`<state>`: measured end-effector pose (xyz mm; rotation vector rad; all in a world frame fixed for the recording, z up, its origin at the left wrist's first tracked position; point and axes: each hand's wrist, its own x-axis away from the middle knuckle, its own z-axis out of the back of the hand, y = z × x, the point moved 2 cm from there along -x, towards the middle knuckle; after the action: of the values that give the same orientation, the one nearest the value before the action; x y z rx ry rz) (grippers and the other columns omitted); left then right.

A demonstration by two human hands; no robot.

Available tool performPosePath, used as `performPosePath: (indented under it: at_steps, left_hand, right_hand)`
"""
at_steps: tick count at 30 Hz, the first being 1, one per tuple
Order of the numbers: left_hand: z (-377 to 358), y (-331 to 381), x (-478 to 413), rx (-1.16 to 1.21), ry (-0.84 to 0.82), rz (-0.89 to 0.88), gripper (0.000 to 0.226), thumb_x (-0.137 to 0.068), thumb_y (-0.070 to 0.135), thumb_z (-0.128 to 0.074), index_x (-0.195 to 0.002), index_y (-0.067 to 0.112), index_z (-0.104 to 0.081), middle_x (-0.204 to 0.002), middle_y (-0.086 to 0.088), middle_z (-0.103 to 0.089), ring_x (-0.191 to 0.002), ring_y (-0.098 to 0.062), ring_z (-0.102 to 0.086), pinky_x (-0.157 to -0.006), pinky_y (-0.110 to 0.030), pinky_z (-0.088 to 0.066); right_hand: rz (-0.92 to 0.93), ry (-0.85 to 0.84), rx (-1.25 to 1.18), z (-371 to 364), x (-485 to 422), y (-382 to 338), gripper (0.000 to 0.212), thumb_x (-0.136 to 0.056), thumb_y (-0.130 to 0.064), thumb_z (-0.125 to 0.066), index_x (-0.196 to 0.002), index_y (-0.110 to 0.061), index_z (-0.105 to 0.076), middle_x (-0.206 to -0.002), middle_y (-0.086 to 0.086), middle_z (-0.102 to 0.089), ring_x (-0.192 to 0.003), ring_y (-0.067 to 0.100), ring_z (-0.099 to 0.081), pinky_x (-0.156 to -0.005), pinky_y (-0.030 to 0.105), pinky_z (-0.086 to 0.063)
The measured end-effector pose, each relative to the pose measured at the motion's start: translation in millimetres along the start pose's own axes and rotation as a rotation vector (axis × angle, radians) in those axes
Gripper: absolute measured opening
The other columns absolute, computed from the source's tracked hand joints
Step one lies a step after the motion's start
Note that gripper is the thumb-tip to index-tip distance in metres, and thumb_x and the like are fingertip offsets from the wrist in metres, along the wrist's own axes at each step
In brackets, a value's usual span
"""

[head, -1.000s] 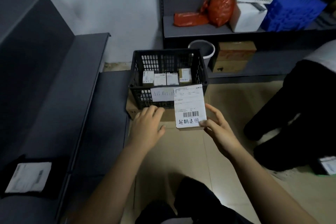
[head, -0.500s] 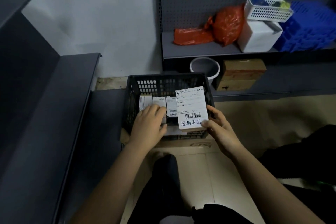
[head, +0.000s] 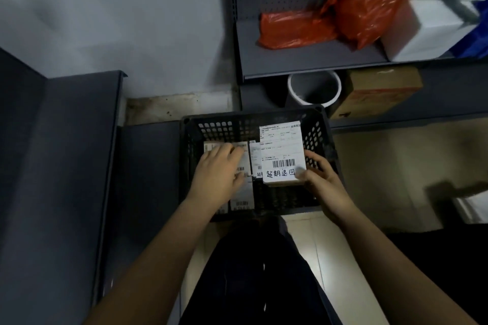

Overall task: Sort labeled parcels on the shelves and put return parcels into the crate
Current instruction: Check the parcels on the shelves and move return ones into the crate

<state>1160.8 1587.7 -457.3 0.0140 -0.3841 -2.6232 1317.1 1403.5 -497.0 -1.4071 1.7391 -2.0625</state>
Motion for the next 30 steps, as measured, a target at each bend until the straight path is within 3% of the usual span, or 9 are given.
performPosePath:
  at_steps: [3,7,11,14,17,22,26,28,30]
  left_hand:
    - [-46.6,-18.7,-7.9,0.012,-0.100,0.046,0.038,-0.078,0.023,-0.071,-0.113,0.013,-0.059,-0.108,-0.006,-0.058,-0.098,-0.027,-0.057,-0.080,-0.039,-0.047]
    - [-122.7,-38.7,-12.1,0.059,-0.255,0.109,0.043,-0.076,0.023,-0.075,-0.115,0.011,-0.059,-0.110,-0.008,-0.059,-0.095,-0.030,-0.059,-0.074,-0.042,-0.051]
    - [-187.0,-47.5,-26.1,0.050,-0.374,0.154,0.048,-0.087,0.031,-0.063,-0.131,0.018,-0.047,-0.129,-0.005,-0.050,-0.114,-0.025,-0.050,-0.089,-0.038,-0.045]
    - [-226.4,-50.7,-39.1,0.087,-0.419,0.197,0.049,-0.089,0.029,-0.060,-0.134,0.018,-0.044,-0.131,-0.005,-0.048,-0.117,-0.026,-0.047,-0.090,-0.037,-0.041]
    - [-256.7,-53.2,-45.1,0.115,-0.461,0.244,0.051,-0.088,0.029,-0.060,-0.135,0.017,-0.044,-0.128,-0.006,-0.049,-0.115,-0.027,-0.047,-0.087,-0.038,-0.041]
    - [-287.2,-58.7,-42.1,0.097,-0.559,0.284,0.054,-0.090,0.030,-0.060,-0.138,0.014,-0.040,-0.133,-0.009,-0.049,-0.118,-0.029,-0.048,-0.090,-0.038,-0.043]
    - [-304.2,-63.1,-35.3,0.125,-0.660,0.323,0.062,-0.091,0.032,-0.061,-0.144,0.016,-0.033,-0.143,-0.009,-0.042,-0.125,-0.029,-0.043,-0.095,-0.039,-0.040]
    - [-311.0,-63.0,-33.7,0.148,-0.678,0.329,0.065,-0.090,0.031,-0.062,-0.145,0.016,-0.032,-0.144,-0.010,-0.041,-0.126,-0.030,-0.043,-0.094,-0.038,-0.040]
    - [-315.8,-62.1,-33.9,0.178,-0.682,0.330,0.068,-0.088,0.031,-0.064,-0.146,0.017,-0.032,-0.144,-0.010,-0.041,-0.126,-0.030,-0.043,-0.094,-0.038,-0.042]
  right_hand:
    - [-0.085,0.020,0.024,6.1,-36.1,24.8,0.048,-0.081,-0.023,-0.075,-0.124,-0.035,-0.059,-0.118,0.000,-0.070,-0.111,0.019,-0.066,-0.099,0.040,-0.049]
    - [-0.212,0.003,0.083,14.5,-84.0,70.3,0.066,-0.063,-0.038,-0.080,-0.125,-0.036,-0.057,-0.116,-0.003,-0.070,-0.110,0.019,-0.066,-0.103,0.042,-0.047]
    - [-0.334,-0.024,0.118,23.4,-132.9,119.8,0.062,-0.075,-0.019,-0.076,-0.130,-0.034,-0.052,-0.114,0.008,-0.071,-0.109,0.028,-0.065,-0.103,0.043,-0.047]
    - [-0.430,-0.069,0.152,27.0,-160.9,145.0,0.064,-0.080,-0.009,-0.071,-0.135,-0.031,-0.046,-0.116,0.009,-0.068,-0.105,0.024,-0.066,-0.087,0.034,-0.054]
    - [-0.522,-0.125,0.218,33.9,-180.3,164.0,0.065,-0.080,-0.005,-0.069,-0.134,-0.029,-0.042,-0.115,0.008,-0.067,-0.101,0.025,-0.066,-0.080,0.034,-0.056]
    - [-0.652,-0.205,0.325,33.7,-196.9,191.8,0.072,-0.078,-0.002,-0.070,-0.134,-0.025,-0.033,-0.119,0.004,-0.056,-0.085,0.019,-0.063,-0.055,0.023,-0.051]
    - [-0.713,-0.185,0.233,30.7,-214.9,203.3,0.076,-0.077,0.006,-0.064,-0.139,-0.021,-0.030,-0.128,0.014,-0.055,-0.089,0.026,-0.064,-0.057,0.031,-0.052]
    - [-0.730,-0.198,0.238,29.5,-222.2,203.0,0.080,-0.077,0.008,-0.061,-0.142,-0.022,-0.026,-0.123,0.015,-0.057,-0.081,0.026,-0.064,-0.056,0.031,-0.050]
    - [-0.740,-0.238,0.261,29.8,-225.8,201.7,0.084,-0.077,0.011,-0.060,-0.144,-0.024,-0.023,-0.117,0.014,-0.059,-0.086,0.031,-0.064,-0.063,0.034,-0.048]
